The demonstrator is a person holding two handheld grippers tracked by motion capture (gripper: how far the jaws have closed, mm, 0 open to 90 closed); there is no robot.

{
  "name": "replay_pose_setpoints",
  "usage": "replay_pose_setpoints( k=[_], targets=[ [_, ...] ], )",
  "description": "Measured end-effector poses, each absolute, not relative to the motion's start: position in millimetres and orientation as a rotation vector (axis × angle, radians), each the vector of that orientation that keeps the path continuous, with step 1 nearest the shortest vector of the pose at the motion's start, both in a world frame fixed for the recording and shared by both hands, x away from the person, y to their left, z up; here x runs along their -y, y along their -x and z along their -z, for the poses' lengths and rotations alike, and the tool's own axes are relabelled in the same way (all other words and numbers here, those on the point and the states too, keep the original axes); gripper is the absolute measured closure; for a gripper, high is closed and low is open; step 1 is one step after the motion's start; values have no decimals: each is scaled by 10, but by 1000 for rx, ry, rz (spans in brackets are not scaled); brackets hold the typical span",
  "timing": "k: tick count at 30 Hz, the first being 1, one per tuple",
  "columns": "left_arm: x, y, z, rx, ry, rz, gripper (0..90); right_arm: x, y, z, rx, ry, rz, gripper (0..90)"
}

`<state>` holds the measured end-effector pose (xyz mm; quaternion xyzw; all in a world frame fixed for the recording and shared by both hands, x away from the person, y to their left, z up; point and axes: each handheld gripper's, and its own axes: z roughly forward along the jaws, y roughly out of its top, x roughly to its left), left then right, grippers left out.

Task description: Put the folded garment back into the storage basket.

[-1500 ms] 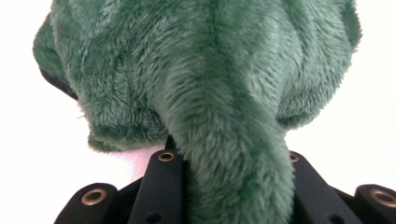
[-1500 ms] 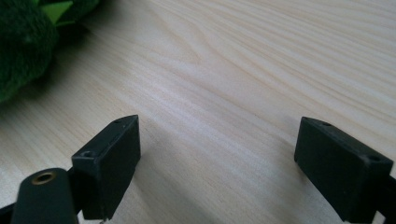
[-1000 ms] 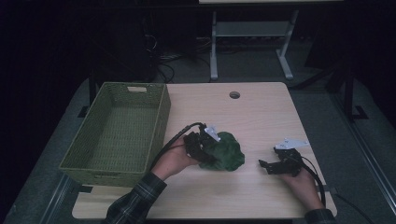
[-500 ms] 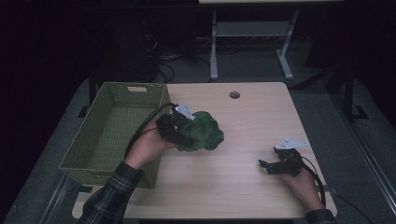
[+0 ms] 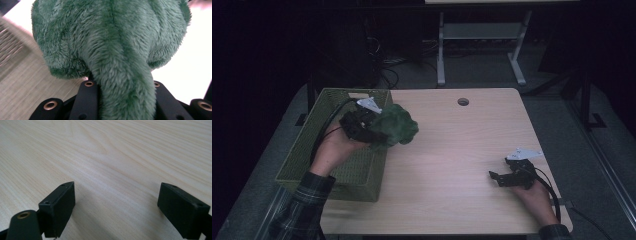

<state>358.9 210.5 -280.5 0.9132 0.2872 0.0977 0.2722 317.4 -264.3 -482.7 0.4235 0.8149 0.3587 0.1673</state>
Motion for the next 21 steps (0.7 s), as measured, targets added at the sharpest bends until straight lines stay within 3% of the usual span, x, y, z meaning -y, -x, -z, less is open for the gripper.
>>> replay_pose_setpoints(
  k=[11,21],
  targets=[
    [-2695,-3563,2824,-960,-2420,-352,729,2643,-3175,4826,-2319,-1206,-1021,140],
    [-2967,-3627,3184,-1122,-2422,-356,728,2643,-3174,4826,-2319,-1206,-1020,140]
  ],
)
